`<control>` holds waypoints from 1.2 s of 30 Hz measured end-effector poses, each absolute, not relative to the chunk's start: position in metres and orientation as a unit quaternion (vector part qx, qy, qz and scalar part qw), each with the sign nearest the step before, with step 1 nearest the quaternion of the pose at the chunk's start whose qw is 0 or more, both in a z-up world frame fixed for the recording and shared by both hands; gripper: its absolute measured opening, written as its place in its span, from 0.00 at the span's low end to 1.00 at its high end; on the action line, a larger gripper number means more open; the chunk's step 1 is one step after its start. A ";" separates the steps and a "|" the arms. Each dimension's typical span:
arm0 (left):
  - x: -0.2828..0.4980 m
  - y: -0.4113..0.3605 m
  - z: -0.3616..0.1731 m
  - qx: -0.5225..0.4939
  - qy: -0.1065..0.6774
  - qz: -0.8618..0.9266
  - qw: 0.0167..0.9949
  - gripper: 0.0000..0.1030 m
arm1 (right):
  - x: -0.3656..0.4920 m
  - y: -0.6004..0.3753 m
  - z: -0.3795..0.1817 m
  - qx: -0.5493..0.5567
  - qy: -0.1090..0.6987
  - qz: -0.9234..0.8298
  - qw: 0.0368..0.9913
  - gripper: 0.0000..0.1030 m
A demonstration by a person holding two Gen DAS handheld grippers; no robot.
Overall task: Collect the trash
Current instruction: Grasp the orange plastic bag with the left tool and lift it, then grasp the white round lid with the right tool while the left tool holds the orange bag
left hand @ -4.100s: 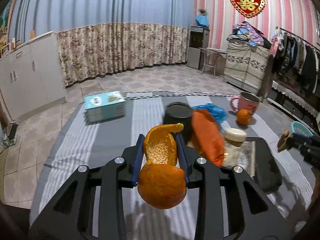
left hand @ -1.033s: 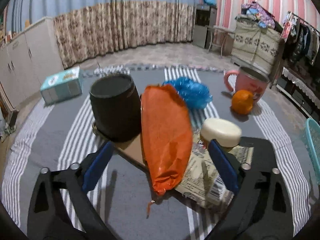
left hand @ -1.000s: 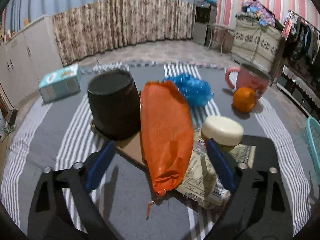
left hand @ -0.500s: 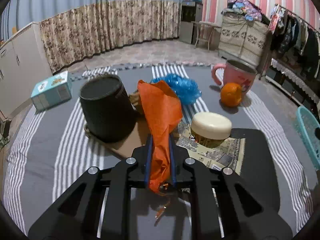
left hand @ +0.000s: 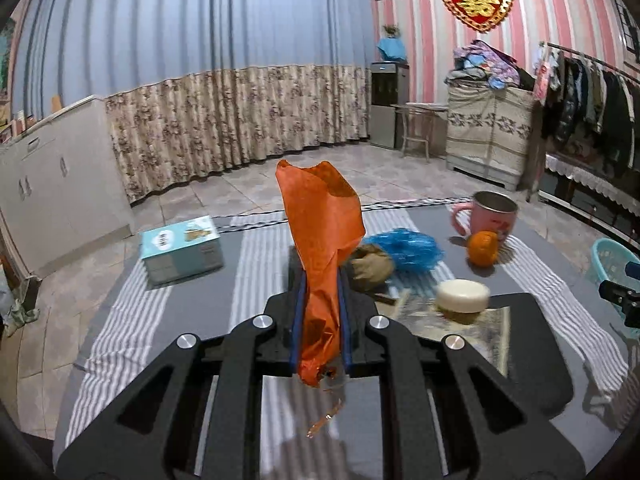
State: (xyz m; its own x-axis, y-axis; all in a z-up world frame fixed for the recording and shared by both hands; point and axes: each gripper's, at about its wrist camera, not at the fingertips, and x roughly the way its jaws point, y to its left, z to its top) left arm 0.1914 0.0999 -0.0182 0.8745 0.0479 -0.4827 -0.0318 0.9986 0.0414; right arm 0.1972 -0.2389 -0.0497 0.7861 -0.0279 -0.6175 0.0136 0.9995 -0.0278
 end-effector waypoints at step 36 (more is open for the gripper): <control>0.210 0.166 -0.056 -0.049 0.266 0.064 0.961 0.13 | 0.280 -0.097 -0.073 -0.049 0.395 0.097 0.912 0.59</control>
